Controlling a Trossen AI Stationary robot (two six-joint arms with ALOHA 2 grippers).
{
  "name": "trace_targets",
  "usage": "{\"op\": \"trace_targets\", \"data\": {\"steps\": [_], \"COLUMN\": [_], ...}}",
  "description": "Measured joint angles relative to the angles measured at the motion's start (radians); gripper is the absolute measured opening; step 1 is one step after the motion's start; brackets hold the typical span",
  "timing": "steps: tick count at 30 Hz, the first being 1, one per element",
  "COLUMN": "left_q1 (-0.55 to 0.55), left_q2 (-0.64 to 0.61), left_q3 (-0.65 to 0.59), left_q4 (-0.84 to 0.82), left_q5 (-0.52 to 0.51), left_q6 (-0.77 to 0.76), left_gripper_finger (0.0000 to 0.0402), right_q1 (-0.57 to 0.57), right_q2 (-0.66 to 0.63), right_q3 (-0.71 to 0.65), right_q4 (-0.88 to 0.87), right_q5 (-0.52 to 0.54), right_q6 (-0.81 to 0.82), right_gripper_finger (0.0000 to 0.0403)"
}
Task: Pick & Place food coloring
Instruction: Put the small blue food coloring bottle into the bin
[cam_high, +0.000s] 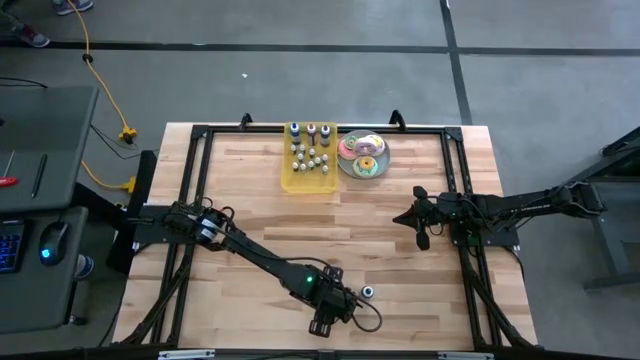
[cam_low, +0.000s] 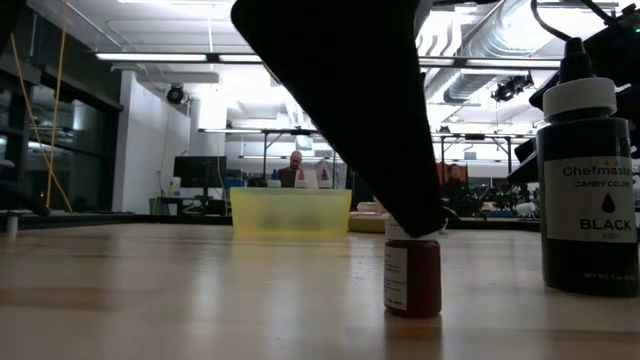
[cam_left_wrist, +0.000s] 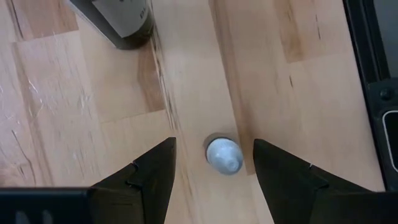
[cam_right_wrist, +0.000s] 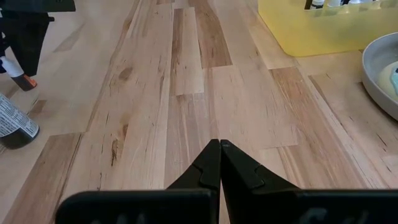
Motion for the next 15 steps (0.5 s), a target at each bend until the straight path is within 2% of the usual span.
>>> {"op": "trace_targets", "data": {"steps": [11, 15], "left_q1": [0.0, 0.0], "left_q2": [0.0, -0.001], "left_q3": [0.0, 0.0], "left_q4": [0.001, 0.0], "left_q5": [-0.004, -0.012], "left_q6": [0.0, 0.0], "left_gripper_finger": [0.0207, 0.0178], "right_q1": [0.0, 0.0], "right_q2": [0.0, 0.0], "right_q3": [0.0, 0.0], "right_q4": [0.0, 0.0], "right_q5": [0.0, 0.0], "right_q6": [0.0, 0.0], "right_gripper_finger": [0.0, 0.0]}}
